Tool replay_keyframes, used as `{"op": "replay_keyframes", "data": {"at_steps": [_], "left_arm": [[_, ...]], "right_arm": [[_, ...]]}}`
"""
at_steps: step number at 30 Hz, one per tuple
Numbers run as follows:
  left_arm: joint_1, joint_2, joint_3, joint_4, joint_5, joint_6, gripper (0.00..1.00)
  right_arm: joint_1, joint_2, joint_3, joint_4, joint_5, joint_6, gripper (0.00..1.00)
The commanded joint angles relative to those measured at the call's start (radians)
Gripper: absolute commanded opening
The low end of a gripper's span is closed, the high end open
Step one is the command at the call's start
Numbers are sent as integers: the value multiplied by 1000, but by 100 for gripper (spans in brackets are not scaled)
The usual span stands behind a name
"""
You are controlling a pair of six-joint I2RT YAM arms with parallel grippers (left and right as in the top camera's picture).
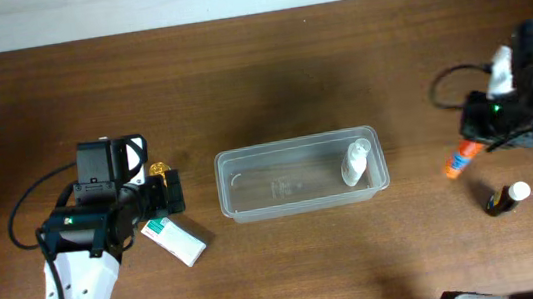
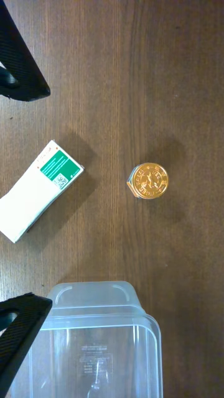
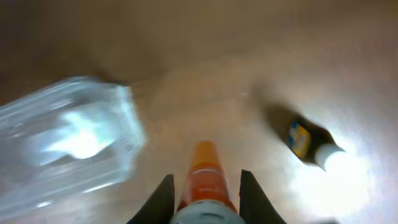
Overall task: Pack container
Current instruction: 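Move the right gripper back and grasp the orange-labelled tube, then place the orange tube into the container beside the spray bottle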
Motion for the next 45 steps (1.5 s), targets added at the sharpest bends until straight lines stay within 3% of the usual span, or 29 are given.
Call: {"op": "replay_keyframes", "data": {"at_steps": [1, 8, 13, 30, 40, 45], "left_arm": [[4, 7, 19, 3, 10, -10, 99], [4, 7, 19, 3, 10, -9, 99], [4, 7, 19, 3, 10, -9, 99], [4, 7, 19, 3, 7, -10, 99], [4, 7, 19, 3, 7, -9, 99], [4, 7, 19, 3, 7, -9, 99]], "right_arm": [[171, -91, 50, 27, -44, -27, 17], [405, -66, 18, 120, 21, -18, 17], [476, -46, -50, 147, 69, 28, 17], [490, -45, -415, 463, 66, 53, 17], [490, -45, -438, 475, 65, 53, 33], [490, -45, -438, 475, 65, 53, 33]]}}
